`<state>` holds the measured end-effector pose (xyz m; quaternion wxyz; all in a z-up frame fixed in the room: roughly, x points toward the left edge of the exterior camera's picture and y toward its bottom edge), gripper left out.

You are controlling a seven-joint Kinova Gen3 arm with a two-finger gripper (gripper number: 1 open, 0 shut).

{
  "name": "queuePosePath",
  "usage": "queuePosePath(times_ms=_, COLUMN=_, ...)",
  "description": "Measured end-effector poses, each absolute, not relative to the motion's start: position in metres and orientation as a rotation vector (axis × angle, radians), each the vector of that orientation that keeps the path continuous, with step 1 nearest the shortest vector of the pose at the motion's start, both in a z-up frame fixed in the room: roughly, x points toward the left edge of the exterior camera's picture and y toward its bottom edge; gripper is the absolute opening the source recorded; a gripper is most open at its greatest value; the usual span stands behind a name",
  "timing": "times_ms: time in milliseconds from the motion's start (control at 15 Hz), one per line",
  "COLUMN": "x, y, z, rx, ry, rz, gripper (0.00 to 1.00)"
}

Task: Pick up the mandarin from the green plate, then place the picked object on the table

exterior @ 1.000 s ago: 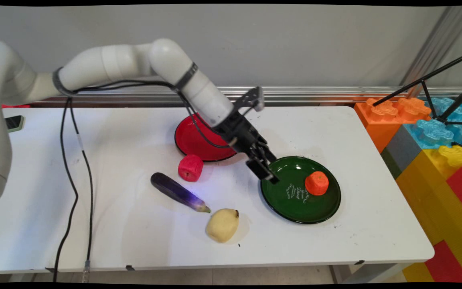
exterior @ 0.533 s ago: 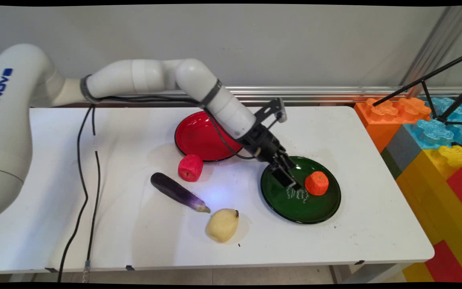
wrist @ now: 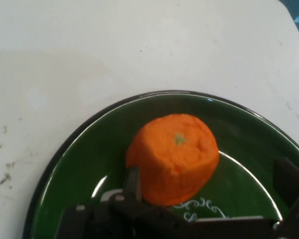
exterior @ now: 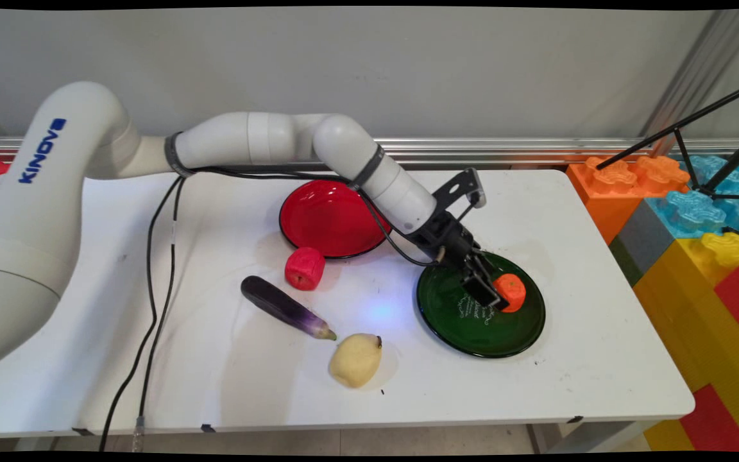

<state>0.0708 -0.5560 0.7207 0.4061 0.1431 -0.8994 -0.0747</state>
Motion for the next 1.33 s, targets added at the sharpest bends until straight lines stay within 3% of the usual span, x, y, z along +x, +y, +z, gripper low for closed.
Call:
queuePosePath(times_ms=667, x=0.052, y=-0.562, z=0.702, rx=0.333, ry=-2.259, rz=-0.166, gripper=1.00)
queuePosePath(times_ms=733, x=0.052, y=-0.563, z=0.701, rx=0.328, ry=-2.258, rz=-0.163, gripper=0.00)
queuePosePath(times_ms=1333, x=0.054, y=-0.573, z=0.703, rx=0.293, ry=-2.257, rz=-0.134, gripper=0.00)
